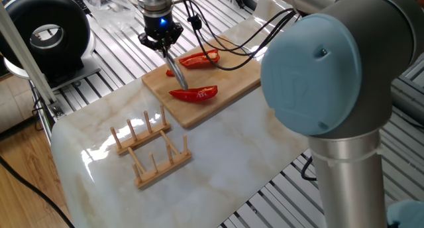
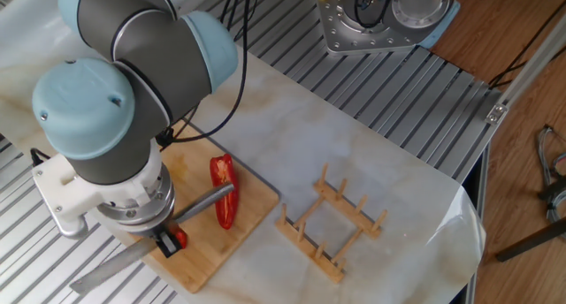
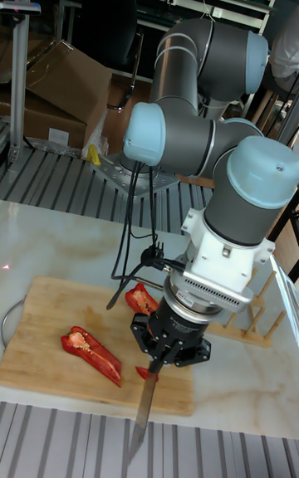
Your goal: Chop the chili peppers
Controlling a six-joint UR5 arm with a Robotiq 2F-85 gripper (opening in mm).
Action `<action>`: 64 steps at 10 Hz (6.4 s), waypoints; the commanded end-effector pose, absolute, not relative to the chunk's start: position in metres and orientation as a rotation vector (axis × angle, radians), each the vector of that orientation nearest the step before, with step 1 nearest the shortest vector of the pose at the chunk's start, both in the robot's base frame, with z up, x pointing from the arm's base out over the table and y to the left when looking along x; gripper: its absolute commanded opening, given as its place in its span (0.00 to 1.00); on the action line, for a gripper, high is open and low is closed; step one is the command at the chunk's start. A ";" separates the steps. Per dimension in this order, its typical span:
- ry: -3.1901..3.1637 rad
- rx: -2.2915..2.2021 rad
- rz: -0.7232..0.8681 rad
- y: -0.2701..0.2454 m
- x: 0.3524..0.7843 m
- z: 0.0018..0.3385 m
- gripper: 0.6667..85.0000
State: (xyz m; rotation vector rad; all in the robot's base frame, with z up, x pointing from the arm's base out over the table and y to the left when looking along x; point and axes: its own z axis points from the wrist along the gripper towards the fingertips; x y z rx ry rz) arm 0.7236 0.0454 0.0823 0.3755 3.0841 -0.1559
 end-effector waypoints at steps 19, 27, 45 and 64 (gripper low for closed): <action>3.080 0.382 -0.163 0.001 0.710 0.079 0.01; 3.086 0.346 -0.151 0.003 0.711 0.078 0.01; 3.114 0.121 -0.184 -0.001 0.708 0.082 0.01; 3.143 -0.083 -0.109 -0.005 0.693 0.078 0.01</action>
